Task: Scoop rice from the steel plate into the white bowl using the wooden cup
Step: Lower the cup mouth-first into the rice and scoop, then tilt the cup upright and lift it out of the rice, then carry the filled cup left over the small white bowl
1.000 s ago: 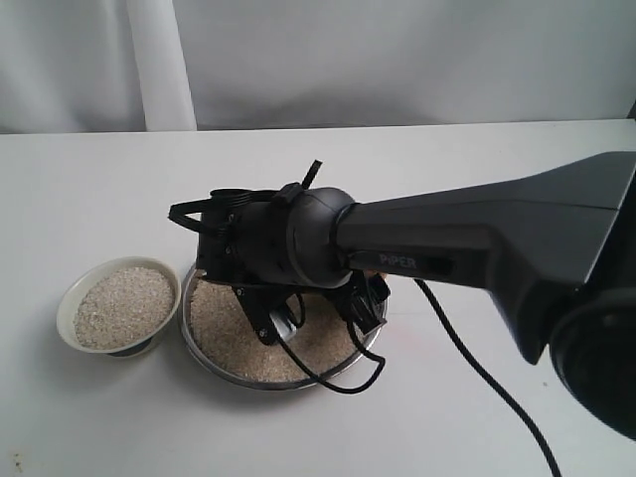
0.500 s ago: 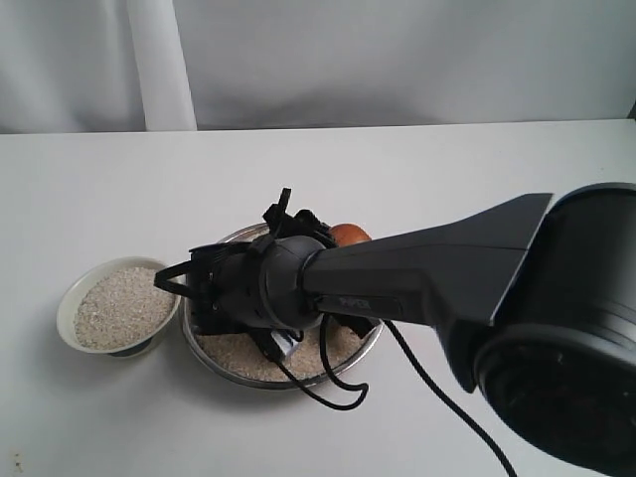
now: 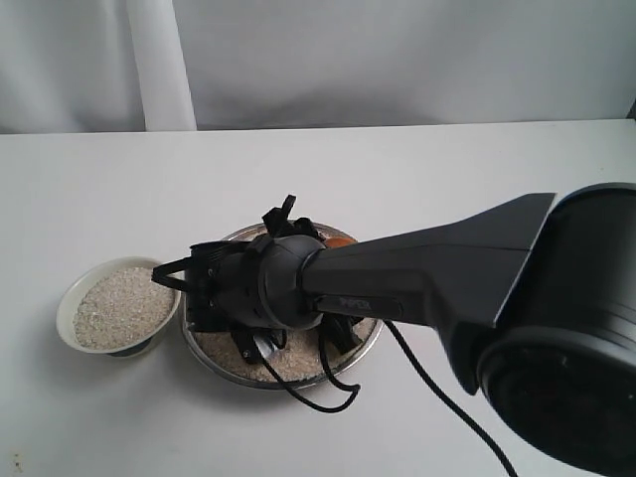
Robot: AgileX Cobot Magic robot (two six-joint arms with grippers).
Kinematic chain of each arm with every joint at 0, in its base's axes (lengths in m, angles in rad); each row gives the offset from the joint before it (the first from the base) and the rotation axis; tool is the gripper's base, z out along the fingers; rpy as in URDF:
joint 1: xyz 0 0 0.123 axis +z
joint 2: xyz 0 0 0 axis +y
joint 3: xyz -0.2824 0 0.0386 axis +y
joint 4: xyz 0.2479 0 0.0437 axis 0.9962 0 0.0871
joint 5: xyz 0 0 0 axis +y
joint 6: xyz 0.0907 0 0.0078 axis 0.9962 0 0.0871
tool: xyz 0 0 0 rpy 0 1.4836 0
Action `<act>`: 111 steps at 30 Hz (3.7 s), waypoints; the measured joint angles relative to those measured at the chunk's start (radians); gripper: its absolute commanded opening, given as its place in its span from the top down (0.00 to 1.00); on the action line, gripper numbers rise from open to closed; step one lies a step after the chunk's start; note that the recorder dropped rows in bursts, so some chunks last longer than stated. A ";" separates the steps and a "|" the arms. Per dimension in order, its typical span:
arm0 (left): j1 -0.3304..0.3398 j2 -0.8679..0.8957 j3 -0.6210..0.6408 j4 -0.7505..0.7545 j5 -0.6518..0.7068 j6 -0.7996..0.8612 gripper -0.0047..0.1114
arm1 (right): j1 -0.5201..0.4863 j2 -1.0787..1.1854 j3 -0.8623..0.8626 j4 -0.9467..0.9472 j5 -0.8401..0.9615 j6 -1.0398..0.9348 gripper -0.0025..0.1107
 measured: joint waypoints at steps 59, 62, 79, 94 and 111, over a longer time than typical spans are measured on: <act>0.000 0.000 0.000 0.000 0.000 0.000 0.96 | -0.161 -0.078 -0.012 0.592 -0.442 0.043 0.98; 0.000 0.000 0.000 0.000 0.000 0.000 0.96 | -0.170 -0.078 -0.012 0.631 -0.466 0.042 0.98; 0.000 0.000 0.000 0.000 0.000 0.000 0.96 | -0.261 -0.240 0.384 0.809 -1.008 0.040 0.98; 0.000 0.000 0.000 0.000 0.000 0.000 0.96 | -0.278 -0.390 0.409 0.859 -1.150 0.040 0.98; 0.000 0.000 0.000 0.000 0.000 0.000 0.96 | -0.211 -0.376 0.252 0.806 -0.965 0.021 0.98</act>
